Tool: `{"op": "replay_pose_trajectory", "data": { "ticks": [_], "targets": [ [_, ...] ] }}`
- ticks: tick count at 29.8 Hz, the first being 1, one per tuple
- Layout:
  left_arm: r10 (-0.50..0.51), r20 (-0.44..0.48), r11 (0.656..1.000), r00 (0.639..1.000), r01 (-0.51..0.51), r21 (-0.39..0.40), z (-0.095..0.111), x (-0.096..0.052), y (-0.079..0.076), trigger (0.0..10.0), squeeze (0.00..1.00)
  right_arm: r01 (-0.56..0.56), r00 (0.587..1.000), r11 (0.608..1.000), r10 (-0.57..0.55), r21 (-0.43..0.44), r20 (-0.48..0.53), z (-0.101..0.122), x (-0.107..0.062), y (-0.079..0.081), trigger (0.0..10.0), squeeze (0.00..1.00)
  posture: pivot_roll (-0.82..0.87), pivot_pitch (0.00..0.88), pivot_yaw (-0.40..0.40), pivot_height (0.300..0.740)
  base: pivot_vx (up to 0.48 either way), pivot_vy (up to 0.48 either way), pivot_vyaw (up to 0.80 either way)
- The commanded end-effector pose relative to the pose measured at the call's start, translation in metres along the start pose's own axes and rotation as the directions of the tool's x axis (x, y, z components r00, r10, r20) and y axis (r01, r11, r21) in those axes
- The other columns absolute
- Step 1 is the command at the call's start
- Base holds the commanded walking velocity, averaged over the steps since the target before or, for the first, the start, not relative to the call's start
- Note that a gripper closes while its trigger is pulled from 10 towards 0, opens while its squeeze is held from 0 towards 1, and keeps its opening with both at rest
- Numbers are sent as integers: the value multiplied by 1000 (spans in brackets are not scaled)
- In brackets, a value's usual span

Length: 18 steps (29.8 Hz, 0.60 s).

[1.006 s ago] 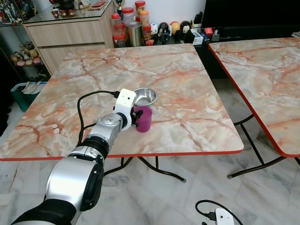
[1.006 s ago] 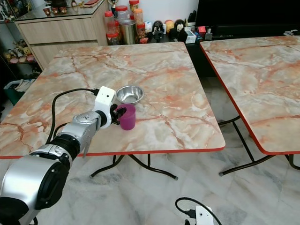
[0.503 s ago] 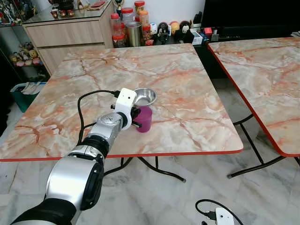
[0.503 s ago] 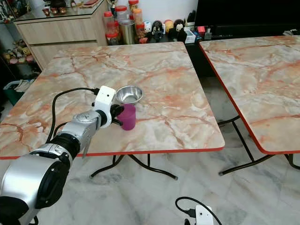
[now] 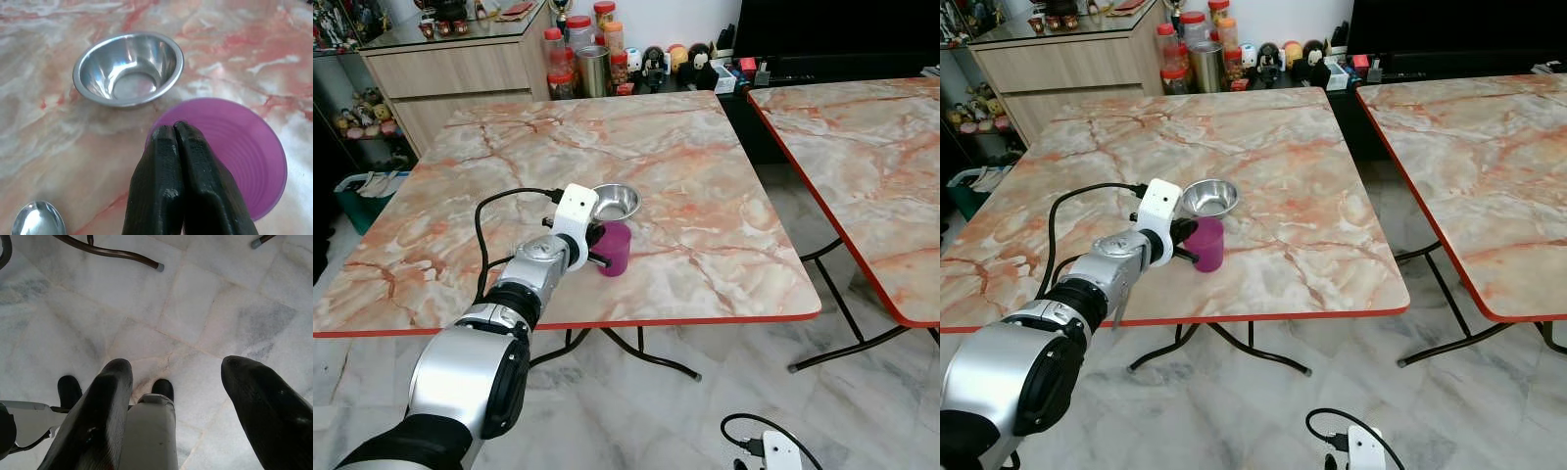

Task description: Setting the table

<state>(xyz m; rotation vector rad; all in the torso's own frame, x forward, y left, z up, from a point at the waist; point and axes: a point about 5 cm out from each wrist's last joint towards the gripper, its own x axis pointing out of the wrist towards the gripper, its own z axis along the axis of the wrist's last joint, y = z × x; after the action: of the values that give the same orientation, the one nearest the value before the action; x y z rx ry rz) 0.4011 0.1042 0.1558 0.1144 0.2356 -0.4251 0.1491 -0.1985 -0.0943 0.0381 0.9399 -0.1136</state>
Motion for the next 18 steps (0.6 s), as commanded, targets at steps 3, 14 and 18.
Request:
{"op": "replay_pose_trajectory", "data": {
  "ticks": [3, 14, 18],
  "targets": [
    [20, 145, 998, 989, -12, -54, 29, -3, 12, 10000, 0, -9, 1000, 1000, 8, 10, 6, 3, 1, 4, 10000, 0, -100, 0, 70, 740, 0, 0, 0],
    [110, 162, 993, 981, -102, -58, 32, -10, 32, 10000, 1000, -15, 1000, 1000, 15, -1, 12, 7, 2, 4, 10000, 0, -90, 0, 59, 740, 0, 0, 0],
    [74, 125, 997, 989, -71, -30, 26, -10, 30, 10000, 1000, -17, 1000, 1000, 17, -4, 12, 7, 2, 4, 10000, 0, -89, 0, 58, 740, 0, 0, 0]
  ]
}}
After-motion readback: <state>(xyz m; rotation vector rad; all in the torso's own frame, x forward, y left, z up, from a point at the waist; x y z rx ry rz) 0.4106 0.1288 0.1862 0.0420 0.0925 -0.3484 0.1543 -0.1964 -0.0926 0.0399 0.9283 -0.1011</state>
